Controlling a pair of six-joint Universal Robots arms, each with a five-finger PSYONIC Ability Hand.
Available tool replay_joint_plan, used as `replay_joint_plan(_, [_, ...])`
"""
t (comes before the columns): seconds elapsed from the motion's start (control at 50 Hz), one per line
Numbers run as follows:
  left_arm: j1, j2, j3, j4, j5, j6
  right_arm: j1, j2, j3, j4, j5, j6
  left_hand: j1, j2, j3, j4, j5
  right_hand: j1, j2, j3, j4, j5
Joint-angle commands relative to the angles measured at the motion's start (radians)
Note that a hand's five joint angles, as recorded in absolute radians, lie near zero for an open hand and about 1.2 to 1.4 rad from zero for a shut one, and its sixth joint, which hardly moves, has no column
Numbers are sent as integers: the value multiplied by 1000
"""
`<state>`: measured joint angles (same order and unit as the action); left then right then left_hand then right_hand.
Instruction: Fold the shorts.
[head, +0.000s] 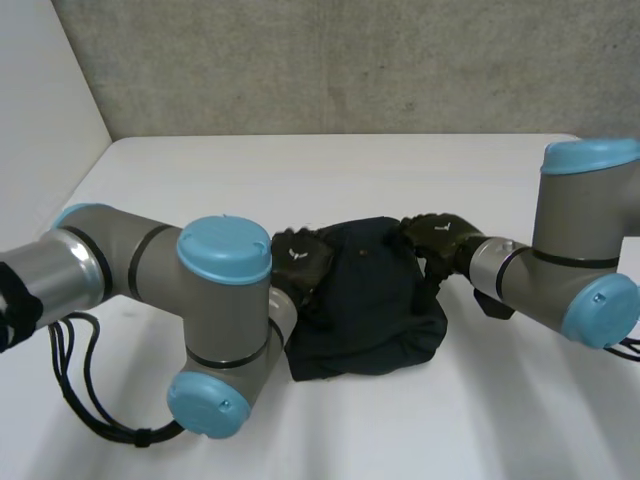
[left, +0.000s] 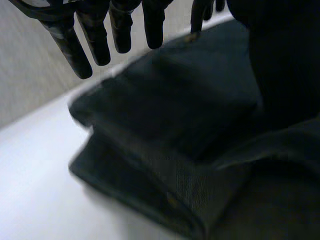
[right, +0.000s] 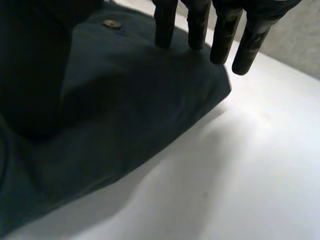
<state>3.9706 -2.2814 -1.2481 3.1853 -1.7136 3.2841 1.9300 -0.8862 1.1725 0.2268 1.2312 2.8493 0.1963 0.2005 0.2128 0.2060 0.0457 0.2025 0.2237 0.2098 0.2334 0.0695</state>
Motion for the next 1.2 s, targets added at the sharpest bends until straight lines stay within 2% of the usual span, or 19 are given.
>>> replay_joint_plan(0.02, [4,2,-37,-65,-51,9,-2,15,45,-7,2,-109,14,10,-2,5,-10,-28,-49,-35,-59,-70])
replay_joint_plan(0.1, [2,10,-44,-71,-49,15,-2,9,67,-14,33,-178,14,10,-2,5,-10,-28,-49,-35,-59,-70])
replay_joint_plan(0.2, [-1,34,-54,-74,-49,77,3,-29,91,-52,109,-182,3,-2,-14,-7,-21,-28,-49,-35,-59,-70])
replay_joint_plan(0.34, [9,198,-54,-73,-49,95,41,-221,174,-239,163,-125,-22,-26,-38,-31,-46,-28,-49,-35,-59,-70])
replay_joint_plan(0.4, [39,319,-51,-76,-52,89,41,-292,174,-277,220,-59,-22,-26,-38,-31,-46,-28,-49,-35,-59,-70])
replay_joint_plan(0.42, [54,354,-51,-76,-51,89,40,-351,168,-283,276,-13,-22,-26,-38,-31,-46,-28,-49,-35,-59,-70])
replay_joint_plan(0.5, [148,519,-42,-110,-49,80,38,-456,147,-253,401,47,52,48,36,42,28,-28,-49,-35,-59,-70])
replay_joint_plan(0.62, [243,635,29,-306,-12,51,30,-477,64,-100,422,53,53,48,36,43,29,-28,-49,-35,-59,-70])
replay_joint_plan(0.76, [298,706,39,-332,60,-75,-5,-530,50,-49,413,52,14,10,-2,5,-10,-28,-49,-35,-59,-70])
replay_joint_plan(0.88, [335,706,27,-343,103,-89,-11,-539,53,-47,407,41,-9,-13,-26,-19,-33,-28,-49,-35,-59,-70])
replay_joint_plan(0.96, [338,706,16,-341,109,-89,-2,-536,67,-53,372,19,-22,-26,-38,-31,-46,-28,-49,-35,-59,-70])
replay_joint_plan(1.08, [337,708,-25,-312,109,-87,9,-472,121,-49,205,-18,-22,-26,-38,-31,-46,-28,-49,-35,-59,-70])
replay_joint_plan(1.12, [337,709,-31,-300,109,-87,7,-392,130,-47,119,-22,-22,-26,-38,-31,-46,-28,-49,-35,-59,-70])
replay_joint_plan(1.2, [334,709,-48,-272,109,-83,7,-259,141,-44,1,-27,-22,-26,-38,-31,-46,-28,-49,-35,-59,-70])
